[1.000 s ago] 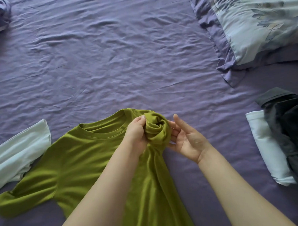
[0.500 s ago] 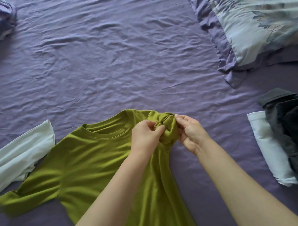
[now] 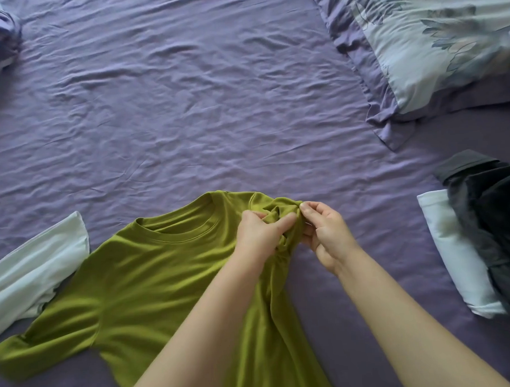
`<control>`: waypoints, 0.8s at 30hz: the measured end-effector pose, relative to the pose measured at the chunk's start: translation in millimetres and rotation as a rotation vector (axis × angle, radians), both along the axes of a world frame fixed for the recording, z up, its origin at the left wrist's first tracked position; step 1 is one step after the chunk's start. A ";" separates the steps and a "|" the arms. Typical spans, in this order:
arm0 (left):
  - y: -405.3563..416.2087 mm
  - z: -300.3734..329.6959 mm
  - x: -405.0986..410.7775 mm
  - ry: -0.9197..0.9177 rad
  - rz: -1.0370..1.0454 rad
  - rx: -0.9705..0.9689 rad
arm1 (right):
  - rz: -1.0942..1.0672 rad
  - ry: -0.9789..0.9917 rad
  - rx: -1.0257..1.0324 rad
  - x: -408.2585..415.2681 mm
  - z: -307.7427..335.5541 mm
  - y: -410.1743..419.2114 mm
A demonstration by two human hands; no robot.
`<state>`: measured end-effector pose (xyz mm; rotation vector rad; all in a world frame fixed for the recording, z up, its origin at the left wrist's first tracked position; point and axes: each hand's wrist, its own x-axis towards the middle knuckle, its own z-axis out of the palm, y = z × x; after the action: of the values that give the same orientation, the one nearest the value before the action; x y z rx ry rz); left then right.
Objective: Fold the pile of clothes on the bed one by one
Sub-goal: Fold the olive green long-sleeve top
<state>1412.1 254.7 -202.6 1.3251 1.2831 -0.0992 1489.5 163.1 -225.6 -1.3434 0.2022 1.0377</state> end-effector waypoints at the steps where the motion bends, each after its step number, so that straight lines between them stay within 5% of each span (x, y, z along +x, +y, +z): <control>1: -1.8 -2.2 -1.8 -0.028 0.048 -0.009 | -0.002 0.024 0.021 0.0 0.3 -0.3; 10: 11.7 -3.7 -20.3 -0.383 0.622 -0.802 | -0.155 0.167 -0.047 0.2 -12.0 -17.3; 14: 5.9 5.9 -8.0 -0.462 0.508 -0.752 | 0.013 -0.396 -0.119 -1.6 -5.6 -13.8; 17: 7.0 11.9 1.4 -0.533 0.393 -0.580 | 0.210 -0.609 -0.058 -2.3 9.0 -10.0; 21: 10.2 23.4 7.9 -0.590 0.317 -0.387 | 0.165 -0.529 0.002 6.4 24.4 -6.3; 24: 10.9 28.9 12.0 -0.451 0.093 -0.186 | 0.081 -0.320 0.046 14.5 35.6 -2.2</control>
<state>1424.1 265.7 -173.6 1.0516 0.9243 0.1370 1504.0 160.9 -190.0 -1.4645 -0.1152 0.8736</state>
